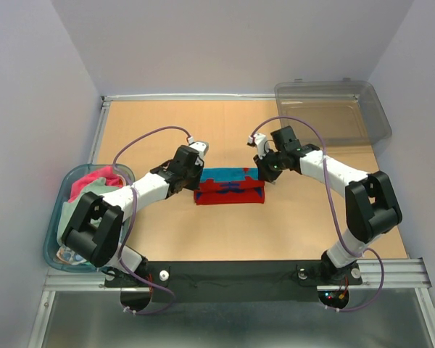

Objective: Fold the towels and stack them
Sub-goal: Fold the towel

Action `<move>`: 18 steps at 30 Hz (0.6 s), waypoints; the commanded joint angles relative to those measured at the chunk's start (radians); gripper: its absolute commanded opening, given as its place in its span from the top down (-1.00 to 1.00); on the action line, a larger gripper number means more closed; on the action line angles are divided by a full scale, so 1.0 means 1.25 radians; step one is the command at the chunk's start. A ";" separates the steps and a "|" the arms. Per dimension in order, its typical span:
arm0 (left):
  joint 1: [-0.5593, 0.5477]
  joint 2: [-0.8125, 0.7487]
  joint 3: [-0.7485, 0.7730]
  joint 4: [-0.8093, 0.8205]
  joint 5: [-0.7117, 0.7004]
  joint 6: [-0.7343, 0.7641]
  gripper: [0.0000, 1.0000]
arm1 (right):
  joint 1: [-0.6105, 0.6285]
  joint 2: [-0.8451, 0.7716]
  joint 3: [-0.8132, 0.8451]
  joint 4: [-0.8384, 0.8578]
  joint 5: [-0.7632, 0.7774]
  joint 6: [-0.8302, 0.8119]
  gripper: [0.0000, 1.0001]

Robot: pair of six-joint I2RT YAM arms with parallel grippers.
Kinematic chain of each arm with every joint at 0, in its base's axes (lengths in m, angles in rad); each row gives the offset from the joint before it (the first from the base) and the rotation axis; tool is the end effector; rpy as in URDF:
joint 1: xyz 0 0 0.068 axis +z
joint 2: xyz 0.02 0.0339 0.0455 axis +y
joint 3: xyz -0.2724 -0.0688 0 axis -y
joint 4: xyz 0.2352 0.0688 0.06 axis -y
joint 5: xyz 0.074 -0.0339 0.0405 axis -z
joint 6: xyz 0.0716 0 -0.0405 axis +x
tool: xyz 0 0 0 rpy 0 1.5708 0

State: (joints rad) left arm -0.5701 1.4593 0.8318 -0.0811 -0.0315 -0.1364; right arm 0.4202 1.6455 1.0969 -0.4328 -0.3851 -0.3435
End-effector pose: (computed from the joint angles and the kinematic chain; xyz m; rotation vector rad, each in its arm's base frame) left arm 0.2755 -0.1740 0.2000 0.4788 2.2510 -0.3322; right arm 0.3089 0.1675 0.1970 -1.0779 2.2838 0.5205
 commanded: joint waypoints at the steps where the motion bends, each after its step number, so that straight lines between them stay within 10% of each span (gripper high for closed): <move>1: -0.007 -0.015 -0.003 -0.011 -0.015 -0.011 1.00 | 0.007 -0.043 -0.016 0.030 -0.010 0.023 0.99; 18: -0.016 0.007 0.005 -0.028 -0.019 -0.020 0.91 | 0.016 -0.029 -0.081 0.032 -0.026 0.076 0.93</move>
State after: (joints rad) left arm -0.5785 1.4605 0.8307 -0.1013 -0.0502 -0.1413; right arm 0.4335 1.6093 1.0126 -0.4168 -0.4023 -0.2714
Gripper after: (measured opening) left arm 0.047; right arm 0.084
